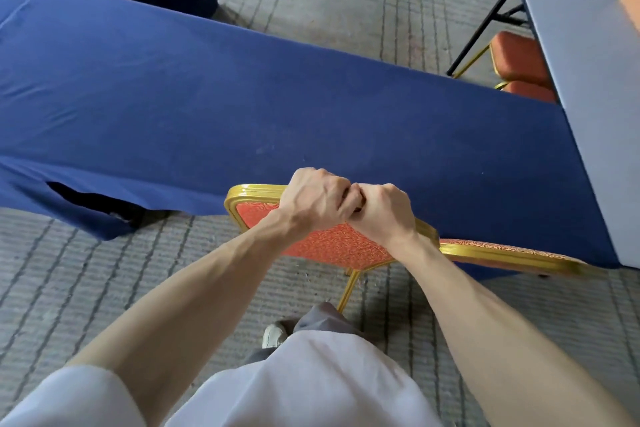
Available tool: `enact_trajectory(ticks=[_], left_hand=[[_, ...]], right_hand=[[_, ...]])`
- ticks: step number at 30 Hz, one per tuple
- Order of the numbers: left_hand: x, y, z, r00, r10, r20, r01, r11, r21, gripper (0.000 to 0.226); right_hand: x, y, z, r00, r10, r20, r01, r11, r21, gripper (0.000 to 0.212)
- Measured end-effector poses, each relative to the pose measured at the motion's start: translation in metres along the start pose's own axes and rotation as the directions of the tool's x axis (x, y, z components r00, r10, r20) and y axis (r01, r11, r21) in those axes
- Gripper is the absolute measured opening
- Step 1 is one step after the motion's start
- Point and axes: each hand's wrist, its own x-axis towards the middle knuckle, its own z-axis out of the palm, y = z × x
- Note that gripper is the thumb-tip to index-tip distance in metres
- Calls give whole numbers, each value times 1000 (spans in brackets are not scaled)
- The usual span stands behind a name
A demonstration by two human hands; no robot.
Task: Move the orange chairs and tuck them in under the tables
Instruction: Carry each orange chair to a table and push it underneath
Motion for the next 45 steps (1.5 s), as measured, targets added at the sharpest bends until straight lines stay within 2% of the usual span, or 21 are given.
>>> enact_trajectory(ticks=[2,4,6,8,13,17,22,26,31,35,39,45], left_hand=[[-8,-16,6,999,-37,-27,37,999,1,49],[-16,-27,15,994,-96,-45,96,995,-12,49],[-23,-32,26,992,-126,-23,126,992,-19,49],[-25,-34,36,992,-125,6,125,992,-16,49],[-17,-24,56,994,-94,47,95,995,-36,50],[-15,-25,63,999,-43,11,44,998,-55,48],[-15,-25,61,1000,-6,2,6,999,-49,48],[-16,-26,64,1000,6,-14,-7,999,-42,46],[-12,-30,65,999,40,15,-39,999,-26,46],[-13,-31,63,998,52,20,-51,998,-46,45],[-14,-32,56,998,56,20,-56,998,-29,45],[-26,-52,49,998,60,3,-60,998,5,44]], right_hand=[[-2,-9,14,999,-16,43,18,998,-53,26],[-2,-16,25,986,-24,166,40,995,-92,26],[-1,-18,33,964,-2,265,31,994,-107,26],[-3,-14,36,954,9,300,25,994,-110,27],[-3,6,34,945,63,321,-18,990,-142,24],[-1,8,36,938,100,332,-51,987,-153,20],[2,9,33,925,93,367,-59,993,-103,20],[0,16,36,925,46,377,-24,998,-63,28],[8,19,35,892,70,447,-82,997,9,35],[8,18,34,857,76,510,-144,985,94,25],[3,12,32,864,66,500,-175,969,174,26],[6,-10,34,844,53,533,-169,971,172,31]])
